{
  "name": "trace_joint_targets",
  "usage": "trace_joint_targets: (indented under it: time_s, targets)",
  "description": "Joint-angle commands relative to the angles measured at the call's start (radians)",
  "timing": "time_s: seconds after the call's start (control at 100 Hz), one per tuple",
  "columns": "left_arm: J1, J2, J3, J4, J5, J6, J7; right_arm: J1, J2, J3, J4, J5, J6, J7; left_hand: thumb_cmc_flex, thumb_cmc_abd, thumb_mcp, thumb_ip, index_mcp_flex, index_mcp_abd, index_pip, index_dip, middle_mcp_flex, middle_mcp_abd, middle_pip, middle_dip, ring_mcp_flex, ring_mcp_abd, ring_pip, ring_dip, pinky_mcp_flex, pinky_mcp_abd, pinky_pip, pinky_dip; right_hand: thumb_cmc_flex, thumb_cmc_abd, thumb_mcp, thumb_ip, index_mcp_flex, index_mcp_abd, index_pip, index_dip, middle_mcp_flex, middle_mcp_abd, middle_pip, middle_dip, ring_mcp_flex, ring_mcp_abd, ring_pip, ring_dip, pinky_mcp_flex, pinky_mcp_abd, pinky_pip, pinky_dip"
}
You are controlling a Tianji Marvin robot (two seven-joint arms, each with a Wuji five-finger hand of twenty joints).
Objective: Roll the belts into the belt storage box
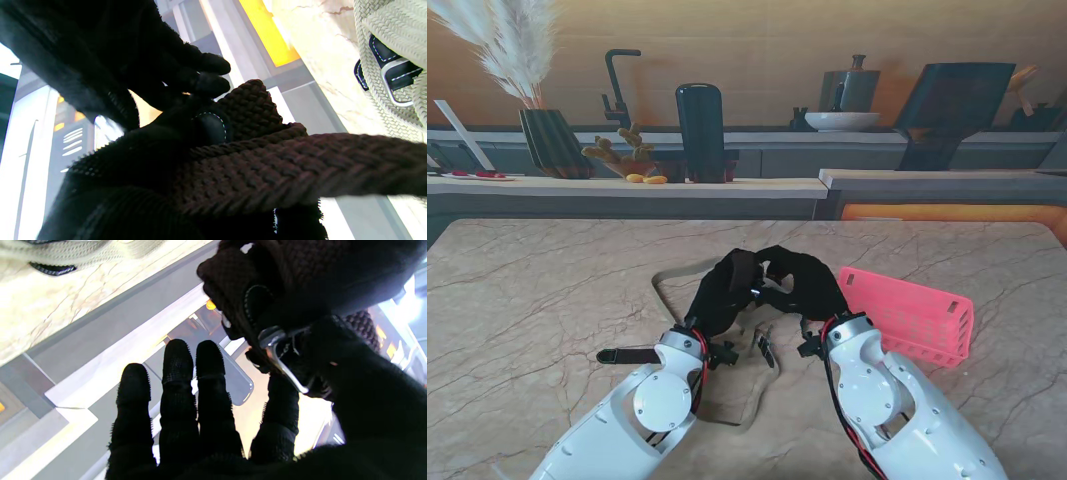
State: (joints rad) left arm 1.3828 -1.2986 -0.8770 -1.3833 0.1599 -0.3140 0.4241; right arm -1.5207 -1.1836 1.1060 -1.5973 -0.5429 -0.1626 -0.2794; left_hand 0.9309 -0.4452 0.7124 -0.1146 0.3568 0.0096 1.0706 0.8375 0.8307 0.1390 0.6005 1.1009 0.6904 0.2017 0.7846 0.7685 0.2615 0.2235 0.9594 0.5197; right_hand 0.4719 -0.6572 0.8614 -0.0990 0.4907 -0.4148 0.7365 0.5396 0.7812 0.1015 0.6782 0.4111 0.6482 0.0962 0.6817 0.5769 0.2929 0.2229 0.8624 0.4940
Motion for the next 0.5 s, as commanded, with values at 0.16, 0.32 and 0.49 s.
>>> trace_joint_targets:
  time_s: [0.16,0.32,0.49]
  targets:
    - [0.004,-0.002,-0.002,-0.022,0.003,-0.007,-0.004,-0.023,0.014,0.023,-0.007,-0.008,-0.021,-0.014,-0.007,0.073,0.114,0.082,0.014,-0.098,0.096,0.036,0.089,-0.091,0.199,0.06,0.029,-0.016,0.041,0.036,0.005,0.008,0.035,0.022,0.057,0.047,0.073,-0.056,0.092,0.182,0.079,-0.086,0.136,-0.02,0.007,0.023,0.142,-0.04,0.078,0.062,0.058,-0.029,0.018,0.051]
    - [0.001,0.004,0.001,-0.017,0.011,-0.015,-0.022,-0.022,0.008,0.018,-0.013,0.064,-0.01,0.012,-0.009,0.067,0.116,0.081,0.014,-0.098,0.095,0.037,0.089,-0.089,0.196,0.055,0.029,-0.013,0.038,0.036,0.004,0.014,0.036,0.024,0.166,0.097,0.005,-0.089,0.196,0.156,0.243,-0.22,0.291,-0.036,0.001,0.013,0.255,-0.039,0.112,0.083,0.086,-0.005,0.036,0.049]
    - [-0.004,0.011,0.005,-0.013,0.011,-0.026,-0.05,-0.013,-0.002,0.001,-0.014,0.16,0.035,0.039,-0.009,0.058,0.11,0.069,0.018,-0.097,0.087,0.031,0.092,-0.085,0.178,0.047,0.034,-0.01,0.021,0.028,0.007,0.021,0.034,0.024,0.212,0.094,0.009,-0.086,0.289,0.168,0.265,-0.242,0.385,-0.039,-0.023,-0.005,0.326,-0.031,0.112,0.081,0.108,0.012,0.049,0.047]
